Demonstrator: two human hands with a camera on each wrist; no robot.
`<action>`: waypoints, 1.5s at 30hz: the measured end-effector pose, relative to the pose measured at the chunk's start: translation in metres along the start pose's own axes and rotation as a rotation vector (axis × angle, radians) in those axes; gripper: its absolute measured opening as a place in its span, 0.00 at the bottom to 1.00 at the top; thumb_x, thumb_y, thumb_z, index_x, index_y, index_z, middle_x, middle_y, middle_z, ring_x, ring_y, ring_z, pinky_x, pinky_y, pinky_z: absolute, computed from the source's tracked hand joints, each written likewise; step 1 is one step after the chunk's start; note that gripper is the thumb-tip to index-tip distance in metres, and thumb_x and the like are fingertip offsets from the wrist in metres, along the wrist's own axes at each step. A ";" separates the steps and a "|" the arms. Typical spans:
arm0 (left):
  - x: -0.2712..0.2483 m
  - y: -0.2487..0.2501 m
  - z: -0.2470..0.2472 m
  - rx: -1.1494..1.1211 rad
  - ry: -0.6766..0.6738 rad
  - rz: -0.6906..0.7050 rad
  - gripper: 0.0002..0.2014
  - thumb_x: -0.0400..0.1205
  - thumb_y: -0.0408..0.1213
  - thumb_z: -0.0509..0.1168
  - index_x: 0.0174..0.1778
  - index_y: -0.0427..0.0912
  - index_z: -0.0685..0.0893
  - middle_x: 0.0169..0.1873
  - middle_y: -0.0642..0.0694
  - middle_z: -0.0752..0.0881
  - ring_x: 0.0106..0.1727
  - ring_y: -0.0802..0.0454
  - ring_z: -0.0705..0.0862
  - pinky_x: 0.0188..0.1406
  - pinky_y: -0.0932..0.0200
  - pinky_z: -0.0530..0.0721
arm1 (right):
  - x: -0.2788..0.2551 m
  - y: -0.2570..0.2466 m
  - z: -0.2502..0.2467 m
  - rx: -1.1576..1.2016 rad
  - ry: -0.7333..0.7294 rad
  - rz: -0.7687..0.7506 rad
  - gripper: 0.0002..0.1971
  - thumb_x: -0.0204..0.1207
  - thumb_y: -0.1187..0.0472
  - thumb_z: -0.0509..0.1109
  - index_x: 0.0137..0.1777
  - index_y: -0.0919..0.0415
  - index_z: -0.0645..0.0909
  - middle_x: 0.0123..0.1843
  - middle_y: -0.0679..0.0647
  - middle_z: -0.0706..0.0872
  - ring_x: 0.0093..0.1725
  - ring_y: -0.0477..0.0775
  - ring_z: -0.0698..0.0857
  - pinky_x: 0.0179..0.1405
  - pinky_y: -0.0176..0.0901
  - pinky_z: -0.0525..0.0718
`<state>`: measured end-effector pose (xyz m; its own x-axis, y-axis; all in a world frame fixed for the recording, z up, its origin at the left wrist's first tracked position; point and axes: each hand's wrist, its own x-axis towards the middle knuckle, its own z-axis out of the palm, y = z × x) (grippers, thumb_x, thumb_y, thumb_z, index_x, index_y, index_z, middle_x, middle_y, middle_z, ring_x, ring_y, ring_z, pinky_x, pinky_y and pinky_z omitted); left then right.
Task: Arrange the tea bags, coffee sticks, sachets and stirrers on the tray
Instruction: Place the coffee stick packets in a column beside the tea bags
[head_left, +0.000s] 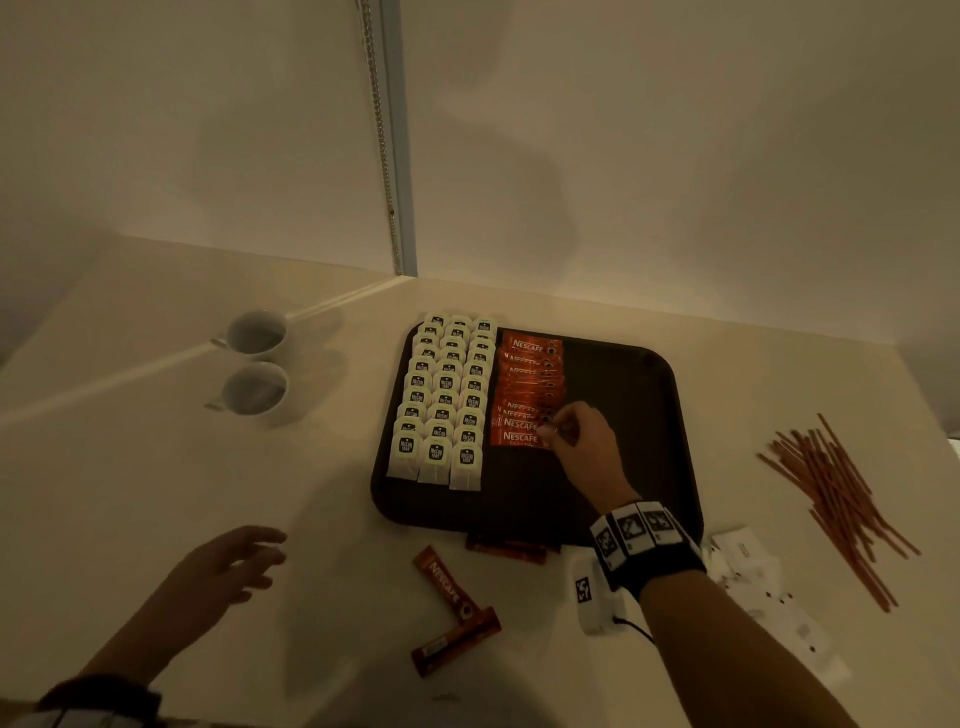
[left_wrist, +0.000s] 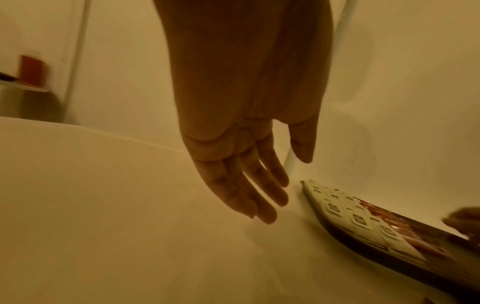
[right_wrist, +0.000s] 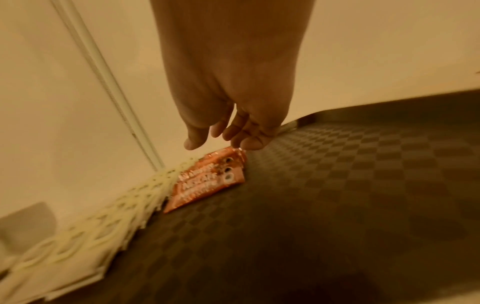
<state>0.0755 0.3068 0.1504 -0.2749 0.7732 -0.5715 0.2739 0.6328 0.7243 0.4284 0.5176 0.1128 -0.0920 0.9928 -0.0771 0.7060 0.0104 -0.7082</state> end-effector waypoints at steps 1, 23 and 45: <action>0.001 0.006 0.004 0.046 -0.029 0.035 0.07 0.83 0.32 0.64 0.50 0.47 0.85 0.45 0.42 0.89 0.43 0.42 0.87 0.44 0.53 0.80 | -0.008 -0.005 -0.002 0.006 -0.025 -0.038 0.09 0.73 0.57 0.74 0.49 0.57 0.77 0.50 0.50 0.79 0.47 0.46 0.79 0.46 0.30 0.76; 0.008 0.035 0.166 1.102 -0.255 0.667 0.15 0.82 0.50 0.62 0.61 0.48 0.77 0.60 0.47 0.78 0.64 0.47 0.74 0.61 0.52 0.71 | -0.154 0.009 0.024 -0.670 -0.284 -0.282 0.28 0.82 0.47 0.59 0.80 0.54 0.63 0.77 0.51 0.70 0.75 0.54 0.66 0.74 0.47 0.63; 0.013 0.072 0.131 0.248 -0.234 0.473 0.04 0.83 0.38 0.64 0.44 0.42 0.80 0.35 0.53 0.79 0.37 0.56 0.77 0.29 0.70 0.70 | -0.131 -0.024 0.021 -0.625 -0.572 -0.198 0.15 0.82 0.59 0.61 0.68 0.59 0.68 0.64 0.59 0.78 0.57 0.56 0.80 0.58 0.48 0.80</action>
<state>0.2120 0.3680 0.1449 0.1332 0.9450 -0.2986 0.5328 0.1857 0.8256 0.4087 0.3848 0.1251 -0.4741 0.7551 -0.4529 0.8805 0.4066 -0.2439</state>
